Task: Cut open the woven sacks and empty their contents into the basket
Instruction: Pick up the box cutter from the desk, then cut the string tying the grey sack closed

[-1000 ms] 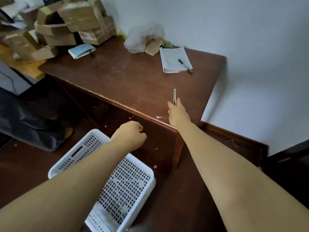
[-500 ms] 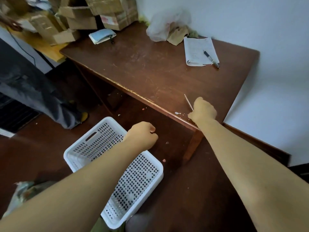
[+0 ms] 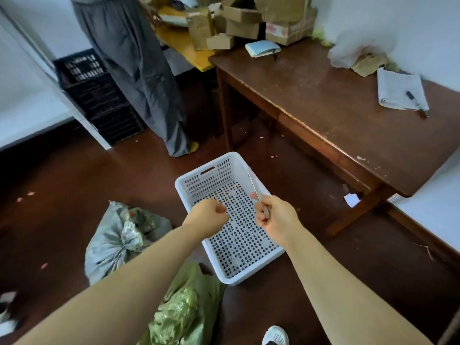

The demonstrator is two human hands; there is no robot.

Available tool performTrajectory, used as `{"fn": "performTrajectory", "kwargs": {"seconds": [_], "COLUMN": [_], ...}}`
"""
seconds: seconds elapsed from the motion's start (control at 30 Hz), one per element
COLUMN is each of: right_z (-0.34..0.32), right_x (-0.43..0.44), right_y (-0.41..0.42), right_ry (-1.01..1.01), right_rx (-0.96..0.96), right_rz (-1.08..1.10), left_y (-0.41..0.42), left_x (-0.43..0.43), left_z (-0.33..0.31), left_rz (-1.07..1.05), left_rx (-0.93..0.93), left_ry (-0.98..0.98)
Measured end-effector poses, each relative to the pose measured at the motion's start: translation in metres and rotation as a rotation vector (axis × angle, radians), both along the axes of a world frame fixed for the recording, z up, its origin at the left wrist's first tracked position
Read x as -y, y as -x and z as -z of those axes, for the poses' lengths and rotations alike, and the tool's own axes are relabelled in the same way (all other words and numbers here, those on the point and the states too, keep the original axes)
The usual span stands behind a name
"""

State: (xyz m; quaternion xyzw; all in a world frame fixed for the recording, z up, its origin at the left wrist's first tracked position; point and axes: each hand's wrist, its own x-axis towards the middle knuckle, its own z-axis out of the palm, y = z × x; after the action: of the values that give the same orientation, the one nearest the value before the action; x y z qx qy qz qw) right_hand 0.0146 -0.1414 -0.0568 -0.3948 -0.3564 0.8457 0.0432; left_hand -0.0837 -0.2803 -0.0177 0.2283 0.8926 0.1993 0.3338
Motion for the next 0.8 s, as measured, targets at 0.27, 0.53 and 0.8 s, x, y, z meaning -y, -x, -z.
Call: {"fn": "performTrajectory", "kwargs": {"seconds": [0.27,0.53,0.8], "right_z": [-0.002,0.005,0.016], "right_x": [0.202,0.361,0.395], "right_y": [0.038,0.067,0.097], "right_ry": [0.086,0.219,0.124], "right_rx": [-0.062,0.043,0.062], "right_rz": [0.112,0.003,-0.031], "left_y": [0.041,0.088,0.119], "left_x": [0.247,0.415,0.463], "left_z": [0.007,0.022,0.048], "left_rz": [-0.207,-0.289,-0.368], "left_rx": [0.002,0.053,0.093], "left_ry": [-0.067,-0.010,-0.010]}}
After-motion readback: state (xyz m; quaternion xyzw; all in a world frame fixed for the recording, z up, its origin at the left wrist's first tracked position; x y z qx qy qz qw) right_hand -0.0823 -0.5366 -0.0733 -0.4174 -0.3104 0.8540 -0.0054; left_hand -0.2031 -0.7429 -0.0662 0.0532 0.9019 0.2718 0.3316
